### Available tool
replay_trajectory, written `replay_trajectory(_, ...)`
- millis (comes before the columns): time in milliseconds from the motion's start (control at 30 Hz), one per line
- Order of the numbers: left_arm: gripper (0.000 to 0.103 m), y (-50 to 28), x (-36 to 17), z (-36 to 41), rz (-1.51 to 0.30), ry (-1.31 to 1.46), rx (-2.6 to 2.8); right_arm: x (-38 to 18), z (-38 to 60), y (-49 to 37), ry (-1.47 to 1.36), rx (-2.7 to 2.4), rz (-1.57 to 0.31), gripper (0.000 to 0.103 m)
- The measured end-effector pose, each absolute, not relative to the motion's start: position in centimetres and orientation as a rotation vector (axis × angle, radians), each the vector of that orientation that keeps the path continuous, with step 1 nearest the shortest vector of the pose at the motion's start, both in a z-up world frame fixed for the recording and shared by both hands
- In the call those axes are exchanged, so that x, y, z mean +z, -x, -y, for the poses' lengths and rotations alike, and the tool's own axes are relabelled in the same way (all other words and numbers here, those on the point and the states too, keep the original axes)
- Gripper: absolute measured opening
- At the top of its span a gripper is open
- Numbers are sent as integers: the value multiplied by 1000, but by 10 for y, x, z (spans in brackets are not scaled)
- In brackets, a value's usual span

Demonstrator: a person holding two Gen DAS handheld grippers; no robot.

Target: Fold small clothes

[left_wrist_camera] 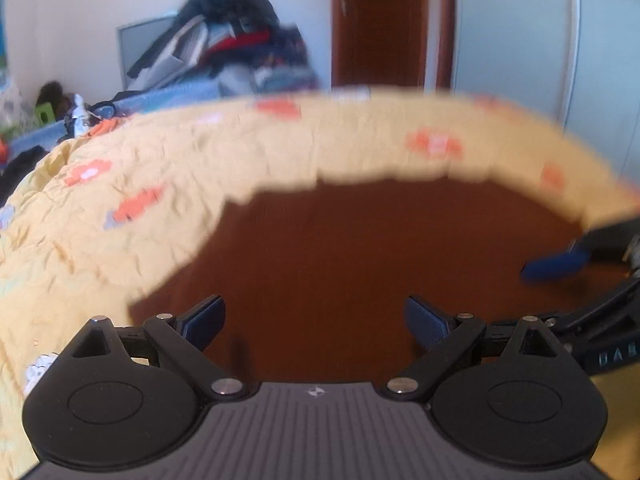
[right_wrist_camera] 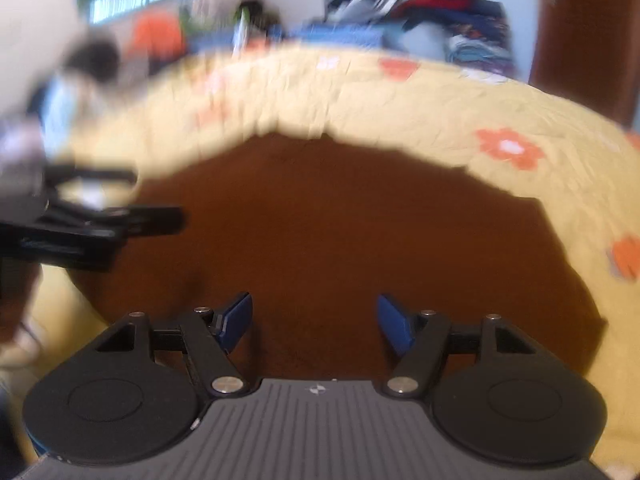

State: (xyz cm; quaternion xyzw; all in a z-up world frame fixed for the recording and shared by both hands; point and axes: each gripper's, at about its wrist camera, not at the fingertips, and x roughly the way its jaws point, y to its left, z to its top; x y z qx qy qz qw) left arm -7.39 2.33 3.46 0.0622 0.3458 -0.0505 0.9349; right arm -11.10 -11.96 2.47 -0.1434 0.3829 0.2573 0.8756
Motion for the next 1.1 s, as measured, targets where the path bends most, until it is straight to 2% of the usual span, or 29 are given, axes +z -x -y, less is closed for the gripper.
replay_trajectory(67,97,83,19,-28,-704,-126,-106,20,120,137,369,530,-746,73)
replay_trajectory(167,97,98,18,-41,-742,-91,-134,19,140,160,318,537,-768,76)
replay_trajectory(267,98,104,14,-38,-704,-125,-134,17,142,156,291,535,-754,80)
replay_trajectory(300,98,102,17,-38,-708,-120,-128,19,137,150,291,525,-772,84)
replay_trajectory(400,97,118,40,-45,-683,-49,-110,36,141,146,205,534,-801,85)
replay_trajectory(467,97,139,51,-61,-652,97,-135,49,157,153,114,547,-755,93)
replay_trajectory(500,98,149,52,-70,-651,181,-153,50,161,156,104,539,-745,101)
replay_trajectory(533,98,155,50,-79,-665,252,-153,46,163,157,127,529,-755,103)
replay_trajectory(600,97,157,42,-93,-719,360,-102,25,164,152,206,497,-854,102)
replay_trajectory(700,97,154,29,-124,-760,560,-25,22,164,159,302,495,-842,103)
replay_trajectory(900,97,157,29,-159,-788,924,-1,61,183,146,44,518,-767,103)
replay_trajectory(1100,98,177,19,-175,-801,1044,96,70,193,142,-50,556,-752,103)
